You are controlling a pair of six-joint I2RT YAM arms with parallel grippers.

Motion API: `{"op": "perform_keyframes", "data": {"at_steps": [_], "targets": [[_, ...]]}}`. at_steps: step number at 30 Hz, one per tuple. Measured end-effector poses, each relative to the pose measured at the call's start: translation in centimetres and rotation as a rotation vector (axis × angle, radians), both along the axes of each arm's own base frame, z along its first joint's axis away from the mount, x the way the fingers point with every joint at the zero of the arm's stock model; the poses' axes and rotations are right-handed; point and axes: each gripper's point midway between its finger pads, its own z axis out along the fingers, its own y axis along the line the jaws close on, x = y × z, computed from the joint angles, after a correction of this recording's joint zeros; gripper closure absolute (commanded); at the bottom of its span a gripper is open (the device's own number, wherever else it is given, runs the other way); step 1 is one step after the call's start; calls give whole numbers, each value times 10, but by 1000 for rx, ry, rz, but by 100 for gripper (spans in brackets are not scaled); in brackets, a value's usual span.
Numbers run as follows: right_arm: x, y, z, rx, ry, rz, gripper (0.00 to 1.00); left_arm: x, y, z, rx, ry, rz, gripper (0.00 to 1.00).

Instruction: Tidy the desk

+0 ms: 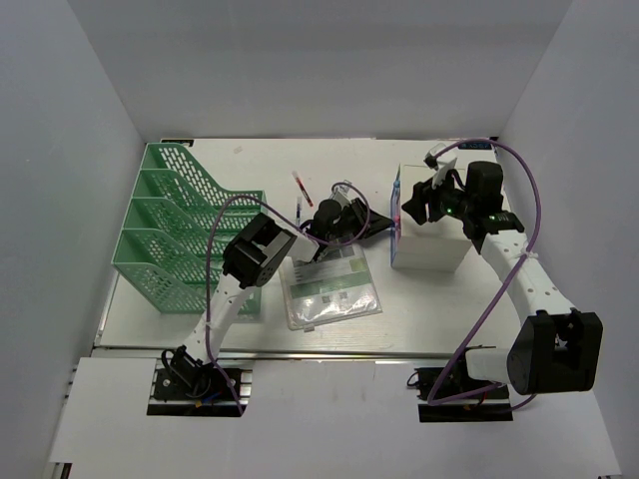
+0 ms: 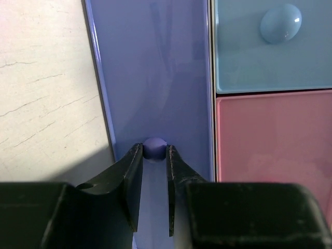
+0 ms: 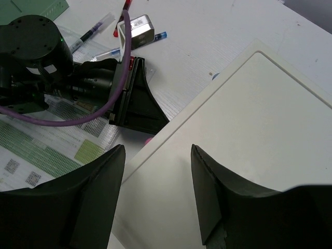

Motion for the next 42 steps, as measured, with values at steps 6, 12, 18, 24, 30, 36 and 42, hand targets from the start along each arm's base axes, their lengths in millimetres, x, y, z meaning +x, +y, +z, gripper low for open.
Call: {"op": "perform_keyframes", "data": {"at_steps": [6,12,18,24,30,36,42], "targets": [[0,-1,-7,-4,12,-5,41,-1,0,-1,-13,8,1,86],[2,-1,-13,-12,24,-6,41,-9,5,-3,-33,7,0,88],[-3,4,-31,-34,76,43,41,-15,12,-3,-31,6,0,88],[2,12,-33,-62,75,61,43,-15,13,-3,-26,1,-6,89],[24,8,-36,-146,85,-18,44,-14,15,-3,-11,-5,-12,89],[37,6,-35,-239,80,-97,45,-15,24,-3,19,-5,-8,89],[41,3,-35,-321,83,-150,44,-15,37,-2,45,-2,-11,89]]}}
